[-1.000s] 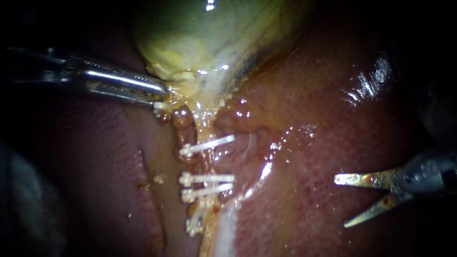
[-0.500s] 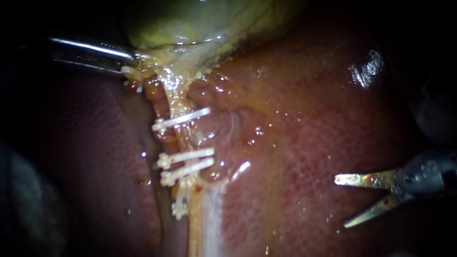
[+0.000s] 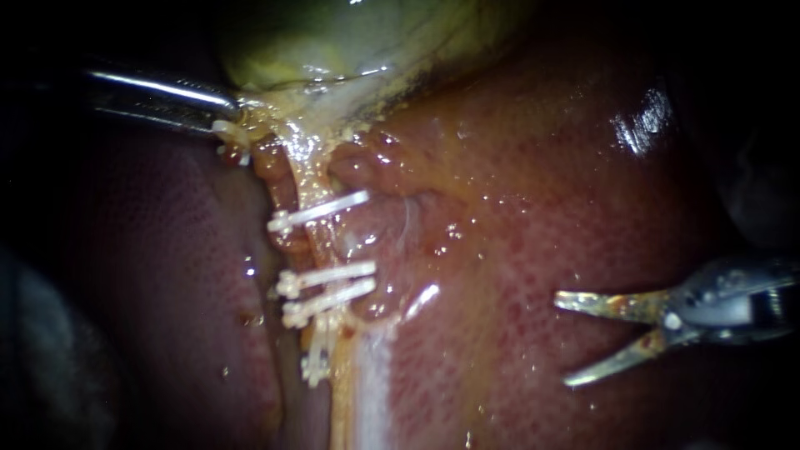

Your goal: Go to the cutting position right tube

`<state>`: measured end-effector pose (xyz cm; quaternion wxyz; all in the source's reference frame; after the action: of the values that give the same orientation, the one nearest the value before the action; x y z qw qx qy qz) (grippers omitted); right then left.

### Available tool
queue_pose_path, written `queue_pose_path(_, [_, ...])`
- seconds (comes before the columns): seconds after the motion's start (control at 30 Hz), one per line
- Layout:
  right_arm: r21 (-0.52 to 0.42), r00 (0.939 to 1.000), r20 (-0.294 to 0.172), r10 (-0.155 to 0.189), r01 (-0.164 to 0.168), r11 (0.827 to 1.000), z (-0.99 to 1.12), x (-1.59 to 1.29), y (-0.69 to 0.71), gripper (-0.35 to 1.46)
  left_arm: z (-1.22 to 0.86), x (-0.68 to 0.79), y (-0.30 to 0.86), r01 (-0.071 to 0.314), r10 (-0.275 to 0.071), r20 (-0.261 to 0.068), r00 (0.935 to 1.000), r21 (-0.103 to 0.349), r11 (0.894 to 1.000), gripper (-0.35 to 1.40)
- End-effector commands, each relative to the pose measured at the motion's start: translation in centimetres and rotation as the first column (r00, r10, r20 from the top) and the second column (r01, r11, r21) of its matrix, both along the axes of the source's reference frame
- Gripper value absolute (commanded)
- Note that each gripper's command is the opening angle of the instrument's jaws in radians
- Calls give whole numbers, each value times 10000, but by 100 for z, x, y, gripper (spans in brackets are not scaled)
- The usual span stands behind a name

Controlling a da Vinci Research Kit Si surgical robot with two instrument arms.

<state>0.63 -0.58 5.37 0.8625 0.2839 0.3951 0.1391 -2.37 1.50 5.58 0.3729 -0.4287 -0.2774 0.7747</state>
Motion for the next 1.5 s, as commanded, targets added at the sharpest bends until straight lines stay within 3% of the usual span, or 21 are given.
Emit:
queue_pose_path(0.03, [372, 9996, -65, 260, -258, 9990, 1, 7, 0, 138, 0, 0, 0, -8, 8, 12, 10000, -5, 10000, -35])
queue_pose_path(0.27, [1943, 9934, -130, 1142, -1095, 9748, 8, 40, 3, 138, 0, 0, 0, -6, 6, 9, 10000, -8, 10000, -35])
queue_pose_path(0.47, [2720, 9874, -248, 1563, -1438, 9515, 21, 61, 14, 135, -1, 0, 0, -7, 7, 10, 10000, -8, 10000, -35])
queue_pose_path(0.73, [3113, 9798, -383, 1961, -1747, 9341, 42, 85, 32, 130, -1, 1, -1, -2, 2, 7, 10000, -9, 10000, -35])
queue_pose_path(0.9, [3148, 9784, -360, 2036, -1823, 9315, 58, 100, 43, 130, -2, 0, -2, 6, -6, 2, 10000, -8, 10000, -35])
queue_pose_path(1.07, [3277, 9788, -405, 2009, -1769, 9281, 73, 110, 41, 130, -3, 0, -3, 11, -11, -2, 10000, -8, 10000, -35])
queue_pose_path(1.5, [3995, 9704, -1335, 2011, -1330, 9070, 77, 152, 41, 130, -3, -1, -3, 13, -13, -3, 10000, -8, 10000, -35])
